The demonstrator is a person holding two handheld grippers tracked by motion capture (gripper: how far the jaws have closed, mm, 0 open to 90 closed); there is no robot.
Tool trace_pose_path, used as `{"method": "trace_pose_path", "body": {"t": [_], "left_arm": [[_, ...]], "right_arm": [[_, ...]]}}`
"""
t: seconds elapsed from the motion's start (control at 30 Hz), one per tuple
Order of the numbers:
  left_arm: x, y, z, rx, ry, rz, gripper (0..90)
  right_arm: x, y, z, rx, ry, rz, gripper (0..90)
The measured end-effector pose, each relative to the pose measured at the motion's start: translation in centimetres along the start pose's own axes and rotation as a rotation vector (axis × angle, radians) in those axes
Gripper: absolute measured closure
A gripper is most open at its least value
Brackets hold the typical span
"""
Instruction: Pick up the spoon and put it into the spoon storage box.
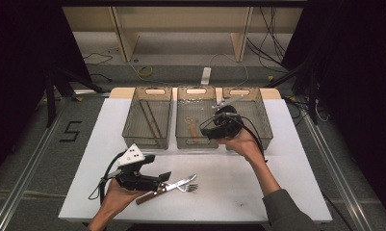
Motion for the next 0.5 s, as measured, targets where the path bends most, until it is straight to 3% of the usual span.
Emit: {"method": "trace_pose_path", "body": {"t": [0.13, 0.5], "left_arm": [[-0.1, 0.1, -0.1, 0.011, 0.006, -0.003, 15.2], [-0.2, 0.2, -0.4, 0.028, 0.007, -0.007, 15.2]], "right_arm": [[0.2, 0.8, 0.8, -0.006, 0.017, 0.028, 33.6], [0.5, 4.0, 3.1, -0.045, 0.025, 0.02, 30.0]]}}
Point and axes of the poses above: each handheld gripper's, and its own axes: z roughly backward along the jaws, y roughly out of its underside, x roughly to its left, the point moved 6 cm from there along -z, roughly forward along the jaws
